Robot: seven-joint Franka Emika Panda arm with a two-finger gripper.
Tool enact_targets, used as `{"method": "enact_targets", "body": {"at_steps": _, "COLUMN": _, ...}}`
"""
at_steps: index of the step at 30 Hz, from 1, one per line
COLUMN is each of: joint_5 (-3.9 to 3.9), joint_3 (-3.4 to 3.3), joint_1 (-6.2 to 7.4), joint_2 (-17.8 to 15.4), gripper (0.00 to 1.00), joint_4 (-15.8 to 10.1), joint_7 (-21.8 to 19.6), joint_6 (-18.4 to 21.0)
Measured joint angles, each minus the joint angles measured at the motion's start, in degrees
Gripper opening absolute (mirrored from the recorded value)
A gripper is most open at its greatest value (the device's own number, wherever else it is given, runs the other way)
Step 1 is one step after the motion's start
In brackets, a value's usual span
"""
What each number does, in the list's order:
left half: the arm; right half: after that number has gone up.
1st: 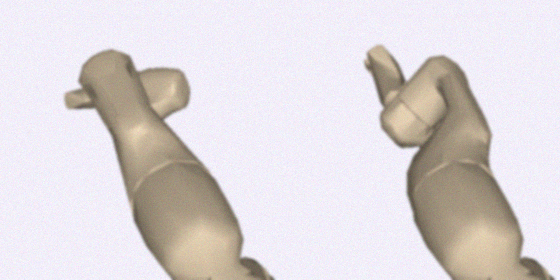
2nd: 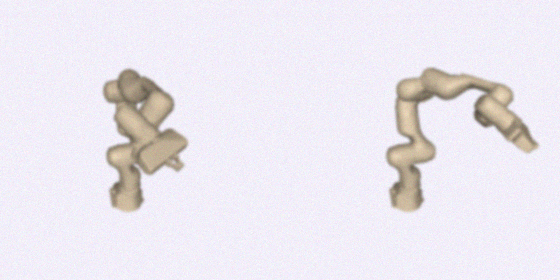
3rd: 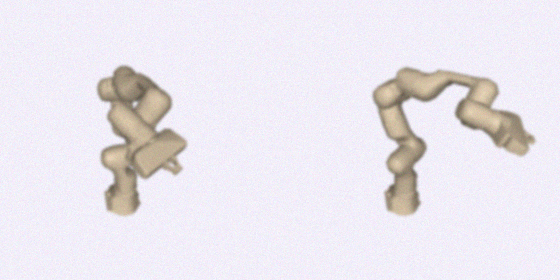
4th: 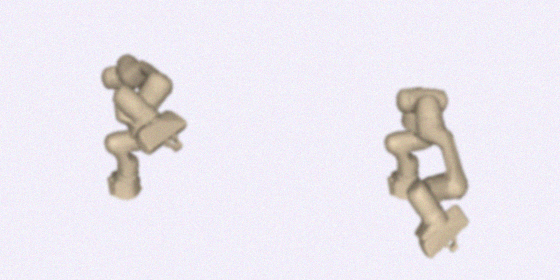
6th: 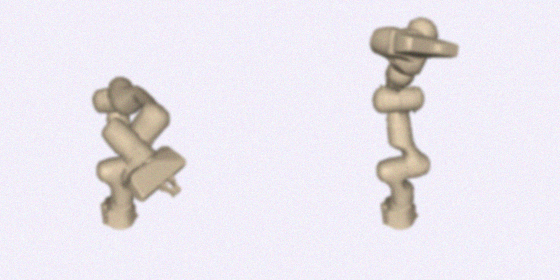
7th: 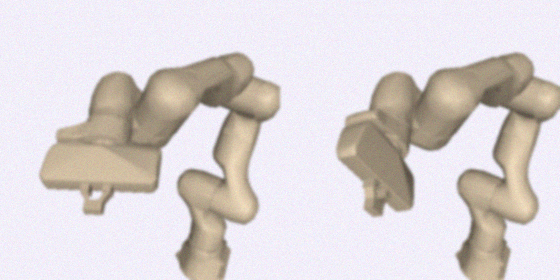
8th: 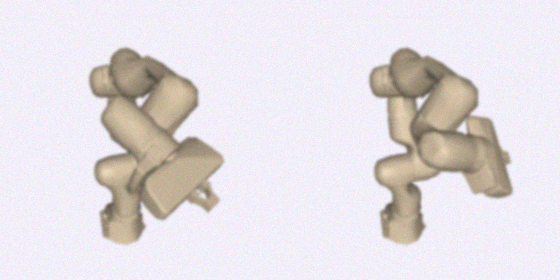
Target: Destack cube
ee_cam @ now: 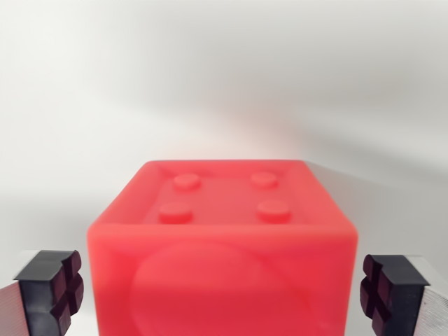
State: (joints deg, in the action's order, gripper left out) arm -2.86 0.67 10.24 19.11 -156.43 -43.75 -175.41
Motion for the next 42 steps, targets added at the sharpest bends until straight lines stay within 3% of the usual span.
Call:
{"method": "enact_targets", "body": {"at_steps": 15, "joint_5": 0.36, "joint_3": 1.03, "joint_1": -0.93, "joint_2": -6.62, "gripper": 1.0, "joint_4": -1.57, "joint_7": 0.27, "joint_6": 4.9}}
{"method": "enact_targets", "body": {"at_steps": 29, "joint_5": 2.32, "joint_3": 1.74, "joint_1": -1.23, "joint_2": -16.62, "gripper": 1.0, "joint_4": -2.92, "joint_7": 1.61, "joint_6": 13.38}}
{"method": "enact_targets", "body": {"at_steps": 42, "joint_5": 3.24, "joint_3": 1.75, "joint_1": -1.04, "joint_2": -25.52, "gripper": 1.0, "joint_4": -3.17, "joint_7": 2.27, "joint_6": 22.1}}
